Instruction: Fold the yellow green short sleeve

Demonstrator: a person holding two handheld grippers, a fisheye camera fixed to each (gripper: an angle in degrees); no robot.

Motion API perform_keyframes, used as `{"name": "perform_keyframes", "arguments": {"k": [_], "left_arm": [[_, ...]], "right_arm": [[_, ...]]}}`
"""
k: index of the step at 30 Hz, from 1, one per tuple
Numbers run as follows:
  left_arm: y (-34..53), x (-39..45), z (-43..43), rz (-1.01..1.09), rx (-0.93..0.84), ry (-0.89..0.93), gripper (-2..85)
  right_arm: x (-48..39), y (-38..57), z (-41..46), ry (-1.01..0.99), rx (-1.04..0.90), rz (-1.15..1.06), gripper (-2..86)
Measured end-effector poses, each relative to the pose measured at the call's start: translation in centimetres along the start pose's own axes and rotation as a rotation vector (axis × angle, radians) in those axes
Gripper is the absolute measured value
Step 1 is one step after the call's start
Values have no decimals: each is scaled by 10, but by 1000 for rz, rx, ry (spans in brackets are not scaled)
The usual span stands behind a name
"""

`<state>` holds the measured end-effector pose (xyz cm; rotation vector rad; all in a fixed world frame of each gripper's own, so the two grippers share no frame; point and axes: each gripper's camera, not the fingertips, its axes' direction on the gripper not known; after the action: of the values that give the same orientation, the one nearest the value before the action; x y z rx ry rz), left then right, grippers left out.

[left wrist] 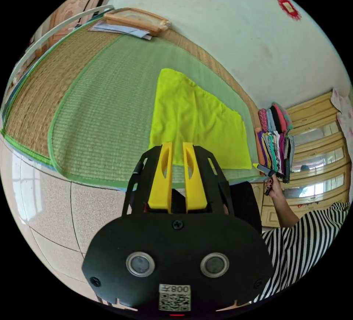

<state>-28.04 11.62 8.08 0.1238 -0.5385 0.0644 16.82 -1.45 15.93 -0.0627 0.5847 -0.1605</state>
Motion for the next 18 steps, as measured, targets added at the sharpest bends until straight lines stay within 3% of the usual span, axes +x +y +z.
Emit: {"name": "perform_keyframes", "arguments": {"k": [8, 18], "left_arm": [[25, 69, 125, 208, -177, 102, 65], [66, 198, 304, 567, -376, 210, 73]], "right_arm": [[70, 24, -36, -147, 10, 166, 81], [103, 39, -84, -369, 30, 172, 34]]}}
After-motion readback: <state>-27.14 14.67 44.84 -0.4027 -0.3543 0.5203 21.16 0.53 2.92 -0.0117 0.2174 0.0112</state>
